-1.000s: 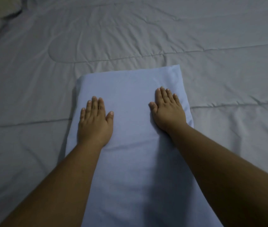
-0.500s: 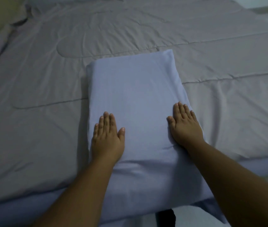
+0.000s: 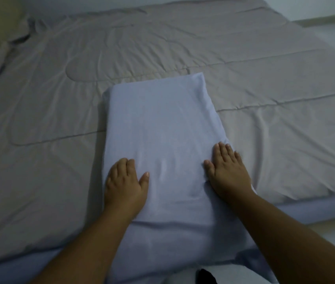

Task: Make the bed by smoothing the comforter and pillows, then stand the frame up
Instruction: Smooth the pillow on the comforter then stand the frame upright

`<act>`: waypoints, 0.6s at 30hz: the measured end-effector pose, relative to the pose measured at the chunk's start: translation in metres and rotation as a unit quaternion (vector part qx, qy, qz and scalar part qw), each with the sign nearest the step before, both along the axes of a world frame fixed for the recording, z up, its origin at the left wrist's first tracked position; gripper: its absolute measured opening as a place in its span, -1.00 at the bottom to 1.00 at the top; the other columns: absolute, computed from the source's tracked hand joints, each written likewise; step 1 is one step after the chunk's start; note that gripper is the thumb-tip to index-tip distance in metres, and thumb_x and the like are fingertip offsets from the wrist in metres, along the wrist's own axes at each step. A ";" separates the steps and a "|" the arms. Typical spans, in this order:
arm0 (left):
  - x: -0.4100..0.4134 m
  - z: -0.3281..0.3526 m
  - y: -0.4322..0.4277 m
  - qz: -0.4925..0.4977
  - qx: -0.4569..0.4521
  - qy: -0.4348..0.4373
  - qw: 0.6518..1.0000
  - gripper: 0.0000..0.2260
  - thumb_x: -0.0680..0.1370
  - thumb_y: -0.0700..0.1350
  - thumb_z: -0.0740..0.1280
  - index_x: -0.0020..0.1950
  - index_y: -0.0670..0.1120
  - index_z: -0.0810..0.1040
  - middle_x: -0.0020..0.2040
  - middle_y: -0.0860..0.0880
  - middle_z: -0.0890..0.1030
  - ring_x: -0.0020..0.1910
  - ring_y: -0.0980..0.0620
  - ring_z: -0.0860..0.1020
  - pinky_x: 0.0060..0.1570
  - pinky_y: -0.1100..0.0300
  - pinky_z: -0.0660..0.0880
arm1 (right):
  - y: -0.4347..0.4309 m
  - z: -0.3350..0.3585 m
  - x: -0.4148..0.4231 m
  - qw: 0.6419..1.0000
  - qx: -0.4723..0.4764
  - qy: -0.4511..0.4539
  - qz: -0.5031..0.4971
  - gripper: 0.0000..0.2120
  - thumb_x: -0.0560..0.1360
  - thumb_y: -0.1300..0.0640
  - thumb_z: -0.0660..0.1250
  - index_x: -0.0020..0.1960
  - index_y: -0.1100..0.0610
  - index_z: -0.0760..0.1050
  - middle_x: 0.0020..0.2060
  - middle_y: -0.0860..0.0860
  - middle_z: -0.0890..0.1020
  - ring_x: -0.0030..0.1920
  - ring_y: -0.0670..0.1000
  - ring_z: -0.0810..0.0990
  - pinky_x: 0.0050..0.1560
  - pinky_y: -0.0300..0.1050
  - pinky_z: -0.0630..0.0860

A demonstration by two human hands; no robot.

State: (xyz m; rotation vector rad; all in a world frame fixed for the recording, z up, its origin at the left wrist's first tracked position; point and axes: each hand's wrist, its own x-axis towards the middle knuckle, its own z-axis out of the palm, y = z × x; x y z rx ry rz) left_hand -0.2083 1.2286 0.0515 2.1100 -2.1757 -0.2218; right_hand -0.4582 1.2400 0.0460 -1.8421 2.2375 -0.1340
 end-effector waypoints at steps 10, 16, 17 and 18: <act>-0.044 0.011 -0.125 -0.003 -0.020 -0.012 1.000 -0.44 0.63 0.12 -0.05 0.56 -0.05 -0.12 0.58 -0.02 -0.17 0.55 -0.02 -0.18 0.51 0.05 -0.23 | -0.142 0.013 0.013 0.990 -0.102 -0.058 0.077 -0.44 0.63 -0.07 -0.08 0.52 0.18 -0.12 0.54 0.08 -0.06 0.53 0.03 -0.13 0.46 -0.11 -0.25; -0.032 -0.010 -0.124 0.050 0.025 -0.041 0.998 -0.45 0.62 0.14 -0.11 0.56 -0.04 -0.13 0.58 -0.03 -0.14 0.56 -0.02 -0.13 0.51 0.04 -0.18 | -0.145 -0.019 -0.008 0.998 -0.045 -0.048 -0.012 -0.41 0.60 -0.12 -0.05 0.53 0.13 -0.05 0.54 0.10 0.03 0.52 0.14 -0.01 0.48 0.08 -0.10; -0.025 -0.007 -0.119 0.087 0.016 -0.039 0.995 -0.44 0.62 0.13 -0.09 0.56 -0.06 -0.10 0.58 -0.04 -0.11 0.56 -0.03 -0.09 0.52 0.02 -0.12 | -0.143 -0.018 -0.015 0.994 -0.026 -0.068 -0.081 -0.41 0.59 -0.14 -0.04 0.52 0.12 -0.02 0.52 0.15 0.08 0.49 0.22 0.09 0.46 0.16 0.02; -0.019 -0.005 -0.113 0.118 0.008 -0.029 0.993 -0.44 0.62 0.12 -0.07 0.56 -0.09 -0.07 0.58 -0.05 -0.06 0.55 -0.06 -0.03 0.51 0.01 -0.04 | -0.140 -0.018 -0.021 0.984 0.004 -0.103 -0.148 -0.41 0.58 -0.17 -0.05 0.51 0.12 0.03 0.48 0.20 0.18 0.42 0.27 0.23 0.40 0.20 0.17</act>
